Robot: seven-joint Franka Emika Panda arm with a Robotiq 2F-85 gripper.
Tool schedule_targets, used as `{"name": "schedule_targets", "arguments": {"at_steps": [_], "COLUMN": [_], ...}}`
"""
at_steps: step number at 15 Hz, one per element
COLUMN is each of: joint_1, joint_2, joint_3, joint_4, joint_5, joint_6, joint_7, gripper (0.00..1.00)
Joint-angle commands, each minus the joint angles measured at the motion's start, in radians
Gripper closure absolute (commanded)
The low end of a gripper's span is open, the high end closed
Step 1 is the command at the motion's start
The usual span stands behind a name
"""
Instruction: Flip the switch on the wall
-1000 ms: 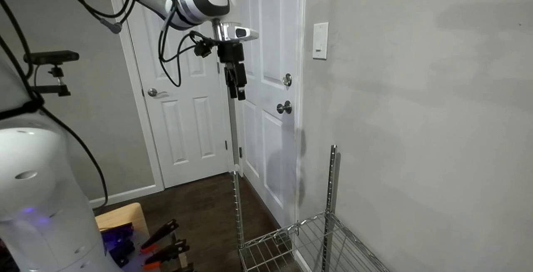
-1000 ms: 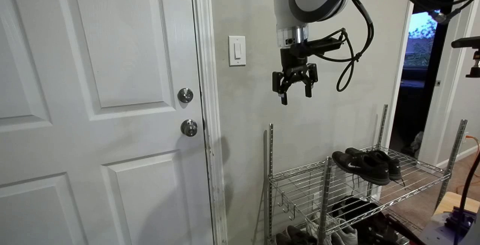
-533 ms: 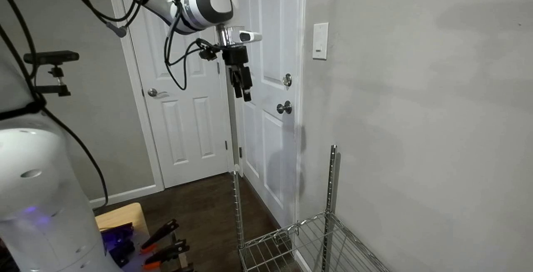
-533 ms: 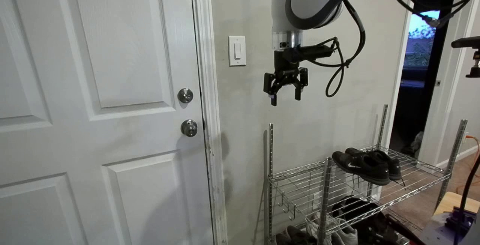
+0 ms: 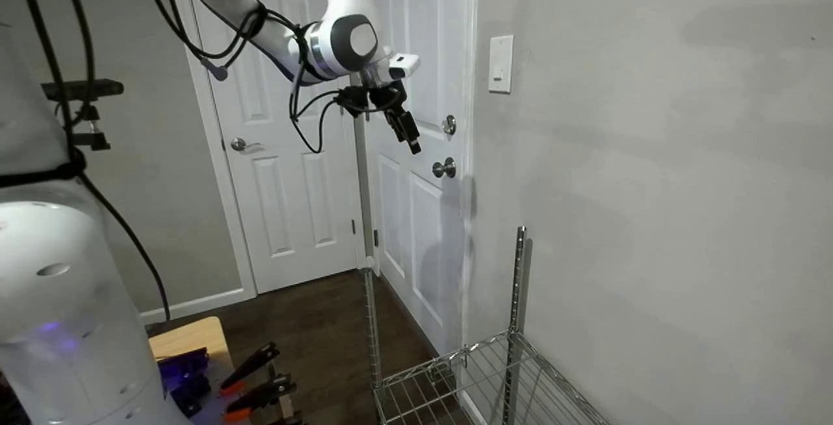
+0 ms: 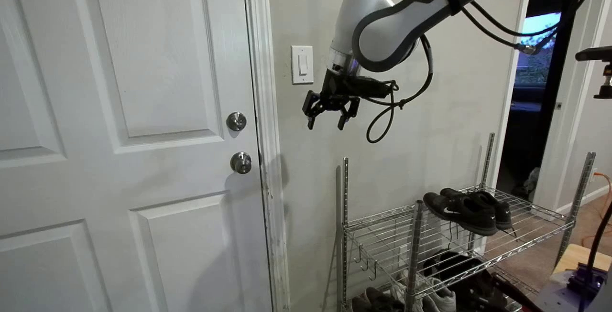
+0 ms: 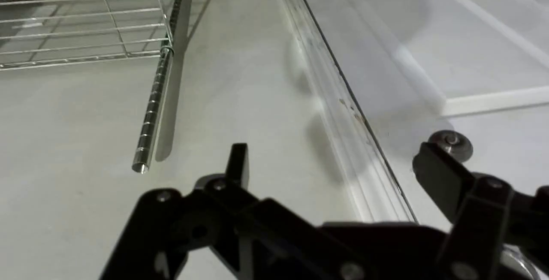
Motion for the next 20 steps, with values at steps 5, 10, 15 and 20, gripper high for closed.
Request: {"name": "schedule_targets", "arguments": {"at_steps": [5,10,15,20], "joint_1": [-0.044,-0.074,-0.065,-0.066], "joint_2": [0.018,0.036,0.033,0.036], "joint_3": [-0.014,-0.013,-0.02,-0.019], "joint_4": [0.032,0.111,0.104,0.114], "joint_5": [-0.493,-0.873,-0.864,-0.902], "joint_6": [0.253,0.226,0.228,0.235], "joint_7": [0.445,0.775,0.762,0.797], "gripper": [0.0,0.0,0.0,0.0]}}
